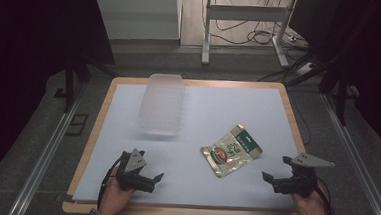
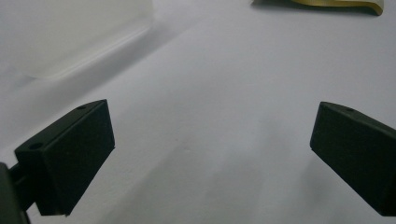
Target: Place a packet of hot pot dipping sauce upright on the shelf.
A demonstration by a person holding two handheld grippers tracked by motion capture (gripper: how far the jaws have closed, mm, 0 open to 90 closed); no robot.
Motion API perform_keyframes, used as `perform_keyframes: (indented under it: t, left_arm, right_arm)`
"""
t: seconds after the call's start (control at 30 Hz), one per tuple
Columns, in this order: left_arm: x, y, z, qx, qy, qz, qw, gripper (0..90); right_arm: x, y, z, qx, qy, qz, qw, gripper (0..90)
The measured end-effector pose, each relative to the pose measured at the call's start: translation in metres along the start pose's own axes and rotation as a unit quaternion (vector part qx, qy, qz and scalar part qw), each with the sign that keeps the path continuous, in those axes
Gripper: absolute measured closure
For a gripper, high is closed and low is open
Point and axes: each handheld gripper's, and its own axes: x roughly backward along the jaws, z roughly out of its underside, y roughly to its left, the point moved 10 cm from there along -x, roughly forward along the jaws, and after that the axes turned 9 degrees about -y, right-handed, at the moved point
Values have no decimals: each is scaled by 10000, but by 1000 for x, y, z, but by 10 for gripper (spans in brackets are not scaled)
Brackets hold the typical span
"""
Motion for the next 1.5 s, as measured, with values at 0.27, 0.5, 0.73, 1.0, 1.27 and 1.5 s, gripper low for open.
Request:
perform_keyframes:
  t: [0.27, 0.5, 0.73, 1.0, 1.27, 1.5]
  left_arm:
    - [0, -1, 0, -22, 7, 16, 10000, 0]
    - [-1, -1, 0, -50, 17, 11, 10000, 0]
    - [-1, -1, 0, -68, 27, 12, 10000, 0]
    - [-1, -1, 1, -71, 35, 4, 10000, 0]
    - [-2, -2, 2, -81, 64, 0, 9999, 0]
    - [-2, -1, 2, -142, 96, -10, 9999, 0]
  right_arm:
    - [-11, 4, -9, 92, -73, 61, 9999, 36]
    - [-16, 2, -9, 156, -33, 77, 9998, 35]
    - [-24, -2, -9, 36, 8, -6, 10000, 12]
    - [-44, -11, -8, 61, 281, 87, 9995, 7]
    - [-62, -14, -13, -110, 369, 34, 9993, 12]
    - [-76, -13, -9, -162, 774, -45, 9969, 73]
